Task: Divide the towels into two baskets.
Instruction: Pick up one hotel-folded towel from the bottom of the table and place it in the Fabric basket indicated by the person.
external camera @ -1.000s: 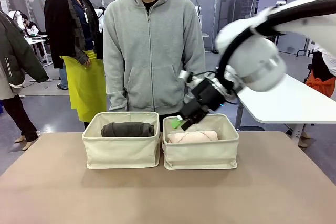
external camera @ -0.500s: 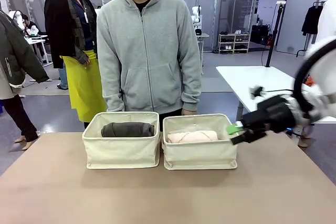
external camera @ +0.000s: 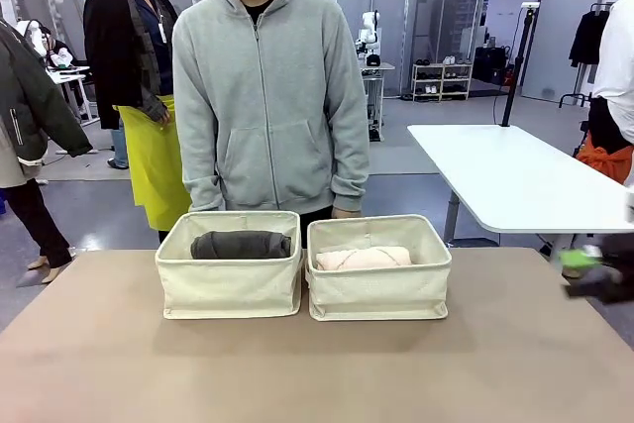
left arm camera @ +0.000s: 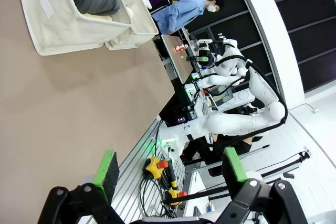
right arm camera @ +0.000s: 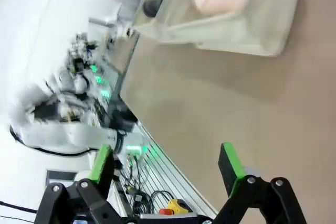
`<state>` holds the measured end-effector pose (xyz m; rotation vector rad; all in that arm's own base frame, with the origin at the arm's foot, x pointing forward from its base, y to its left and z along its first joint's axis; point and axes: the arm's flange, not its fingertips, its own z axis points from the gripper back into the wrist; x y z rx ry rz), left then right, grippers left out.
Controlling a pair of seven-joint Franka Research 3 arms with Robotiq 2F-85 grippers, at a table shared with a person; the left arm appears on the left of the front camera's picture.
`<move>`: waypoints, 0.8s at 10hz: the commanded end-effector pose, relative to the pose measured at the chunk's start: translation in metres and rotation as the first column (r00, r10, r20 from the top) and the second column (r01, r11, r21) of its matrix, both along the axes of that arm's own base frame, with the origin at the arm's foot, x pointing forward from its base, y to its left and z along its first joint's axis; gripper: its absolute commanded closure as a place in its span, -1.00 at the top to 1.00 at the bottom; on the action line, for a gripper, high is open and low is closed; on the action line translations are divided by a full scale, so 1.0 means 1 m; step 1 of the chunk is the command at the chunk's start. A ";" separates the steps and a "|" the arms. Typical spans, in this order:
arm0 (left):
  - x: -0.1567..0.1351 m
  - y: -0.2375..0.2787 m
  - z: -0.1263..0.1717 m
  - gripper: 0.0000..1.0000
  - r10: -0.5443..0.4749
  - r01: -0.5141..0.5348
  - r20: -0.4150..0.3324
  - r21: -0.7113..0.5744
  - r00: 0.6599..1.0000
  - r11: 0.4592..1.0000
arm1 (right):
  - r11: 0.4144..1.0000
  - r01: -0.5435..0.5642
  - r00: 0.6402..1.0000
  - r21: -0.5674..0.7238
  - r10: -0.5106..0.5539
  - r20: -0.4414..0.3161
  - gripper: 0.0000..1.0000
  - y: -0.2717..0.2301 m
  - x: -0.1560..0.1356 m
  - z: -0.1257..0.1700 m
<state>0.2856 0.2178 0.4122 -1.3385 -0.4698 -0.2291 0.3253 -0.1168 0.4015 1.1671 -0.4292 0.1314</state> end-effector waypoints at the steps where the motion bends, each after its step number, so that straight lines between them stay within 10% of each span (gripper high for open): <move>1: -0.004 0.002 0.003 1.00 0.001 -0.001 0.016 -0.009 1.000 1.000 | 0.993 0.084 0.996 0.088 -0.087 0.022 1.00 -0.003 -0.116 -0.045; 4: -0.004 0.002 0.003 1.00 0.001 -0.001 0.016 -0.009 1.000 1.000 | 0.970 0.162 0.980 0.181 -0.180 0.084 1.00 -0.023 -0.181 -0.065; 7: -0.004 0.002 0.003 1.00 0.001 -0.001 0.016 -0.009 1.000 1.000 | 0.944 0.289 0.956 0.161 -0.292 -0.010 1.00 -0.021 -0.189 -0.076; 8: -0.004 0.002 0.003 1.00 0.001 -0.001 0.016 -0.009 1.000 1.000 | 0.955 0.215 0.974 0.205 -0.225 0.029 1.00 -0.133 -0.161 -0.050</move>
